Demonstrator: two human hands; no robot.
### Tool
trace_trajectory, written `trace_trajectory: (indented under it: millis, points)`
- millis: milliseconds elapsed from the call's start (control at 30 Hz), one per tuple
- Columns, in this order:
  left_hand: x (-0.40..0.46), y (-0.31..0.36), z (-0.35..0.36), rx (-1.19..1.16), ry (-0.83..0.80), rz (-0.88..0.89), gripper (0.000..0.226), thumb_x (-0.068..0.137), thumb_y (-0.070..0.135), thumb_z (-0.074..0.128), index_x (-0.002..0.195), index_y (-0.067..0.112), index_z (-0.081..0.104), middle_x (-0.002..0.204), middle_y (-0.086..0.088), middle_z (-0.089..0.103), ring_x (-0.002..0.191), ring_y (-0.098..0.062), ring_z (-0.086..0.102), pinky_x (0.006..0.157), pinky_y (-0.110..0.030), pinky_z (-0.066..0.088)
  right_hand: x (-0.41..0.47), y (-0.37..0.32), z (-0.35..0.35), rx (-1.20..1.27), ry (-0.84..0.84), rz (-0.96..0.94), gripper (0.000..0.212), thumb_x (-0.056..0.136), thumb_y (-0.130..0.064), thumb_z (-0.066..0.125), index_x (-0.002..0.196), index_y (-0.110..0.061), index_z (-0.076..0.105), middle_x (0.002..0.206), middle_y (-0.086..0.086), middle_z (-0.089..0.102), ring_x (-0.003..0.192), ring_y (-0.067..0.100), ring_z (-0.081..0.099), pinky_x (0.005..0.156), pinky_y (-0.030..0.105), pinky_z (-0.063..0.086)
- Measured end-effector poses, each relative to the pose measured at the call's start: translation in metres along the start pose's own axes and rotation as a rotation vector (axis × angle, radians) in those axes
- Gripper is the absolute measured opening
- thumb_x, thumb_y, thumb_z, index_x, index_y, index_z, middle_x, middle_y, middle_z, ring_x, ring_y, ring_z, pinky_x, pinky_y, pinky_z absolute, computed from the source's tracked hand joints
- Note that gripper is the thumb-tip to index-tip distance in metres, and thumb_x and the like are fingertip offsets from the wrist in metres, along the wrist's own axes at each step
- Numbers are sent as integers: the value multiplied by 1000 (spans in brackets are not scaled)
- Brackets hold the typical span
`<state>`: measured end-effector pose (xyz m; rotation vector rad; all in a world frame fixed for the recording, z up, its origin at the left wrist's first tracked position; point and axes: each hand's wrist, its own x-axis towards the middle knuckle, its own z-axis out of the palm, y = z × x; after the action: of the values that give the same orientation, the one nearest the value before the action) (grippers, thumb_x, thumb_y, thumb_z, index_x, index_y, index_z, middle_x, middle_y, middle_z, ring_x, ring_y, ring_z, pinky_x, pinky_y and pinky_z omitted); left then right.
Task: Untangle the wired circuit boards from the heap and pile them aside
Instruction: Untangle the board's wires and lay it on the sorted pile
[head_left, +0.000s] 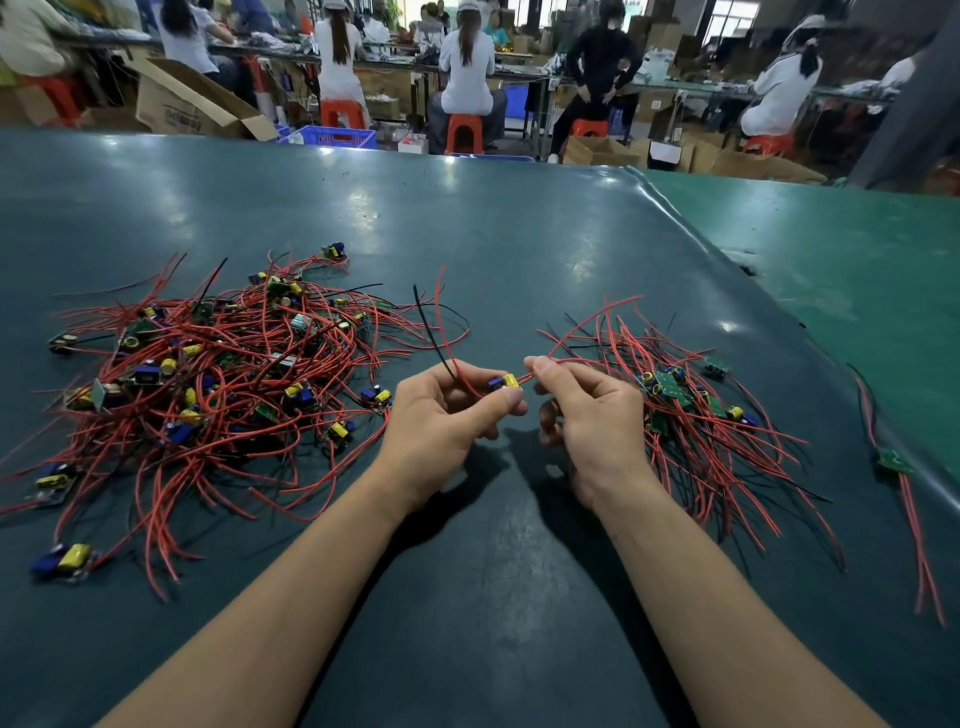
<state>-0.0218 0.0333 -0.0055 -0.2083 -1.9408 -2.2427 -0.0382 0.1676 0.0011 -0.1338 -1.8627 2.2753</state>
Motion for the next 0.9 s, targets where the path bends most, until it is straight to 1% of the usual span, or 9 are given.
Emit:
trace_trajectory:
  millis: [67,133,267,400,467,633,733,800,900]
  points:
    - [1,0,-1,-29,15,-16,9,82,-1,73,84,5,66,70,-9,73,65,-14,68,56,-18,48,3,-1,-1,8,70,-19,18,84,-13,75,67,-11,71,53,-3,54,41,10,41,38,20,32]
    - [1,0,-1,-33,14,-24,9,82,1,74,83,6,66,70,-9,73,63,-14,66,56,-18,48,6,-2,-4,24,96,10,19,85,-11,73,68,-13,66,50,-6,51,40,9,41,38,19,31]
    - [1,0,-3,-32,8,-40,7,83,2,73,84,5,66,71,-11,74,58,-12,61,56,-18,47,5,-5,-6,116,-49,189,20,92,-13,65,74,-15,58,55,-5,55,40,8,46,36,17,32]
    - [1,1,-4,-45,-15,-43,8,83,1,71,85,5,65,72,-7,74,57,-10,61,56,-16,47,1,-4,-6,60,-251,234,4,91,-14,67,88,-11,66,66,2,64,47,10,51,39,20,39]
    - [1,1,-5,-36,-47,-57,8,83,1,71,85,4,64,69,-5,73,51,-7,57,54,-15,46,-1,-3,-6,40,-292,216,5,89,-13,67,87,-10,71,66,2,64,48,9,52,40,18,39]
    - [2,1,-6,-42,-90,-116,9,82,4,72,86,2,64,68,-11,72,49,-10,53,53,-15,44,5,-9,-13,89,-185,201,7,84,-18,73,77,-16,76,62,-7,58,49,6,48,41,17,35]
    - [1,0,-5,-44,-97,-122,16,81,4,73,90,-4,63,69,-12,72,47,-10,53,52,-16,44,5,-7,-12,118,-137,211,12,84,-14,73,73,-17,68,58,-8,55,47,7,48,41,18,33]
    - [2,0,-5,-46,-87,-119,21,82,3,73,94,-9,62,69,-12,72,47,-9,53,51,-15,44,6,-5,-10,80,-88,158,19,86,-12,70,71,-19,62,57,-7,54,45,7,48,42,18,33]
    - [1,0,-5,-32,-81,-109,19,83,1,72,94,-10,61,69,-11,73,47,-8,55,52,-15,44,6,-3,-9,11,-86,69,18,92,-11,63,77,-15,54,59,-3,62,41,9,51,39,18,35]
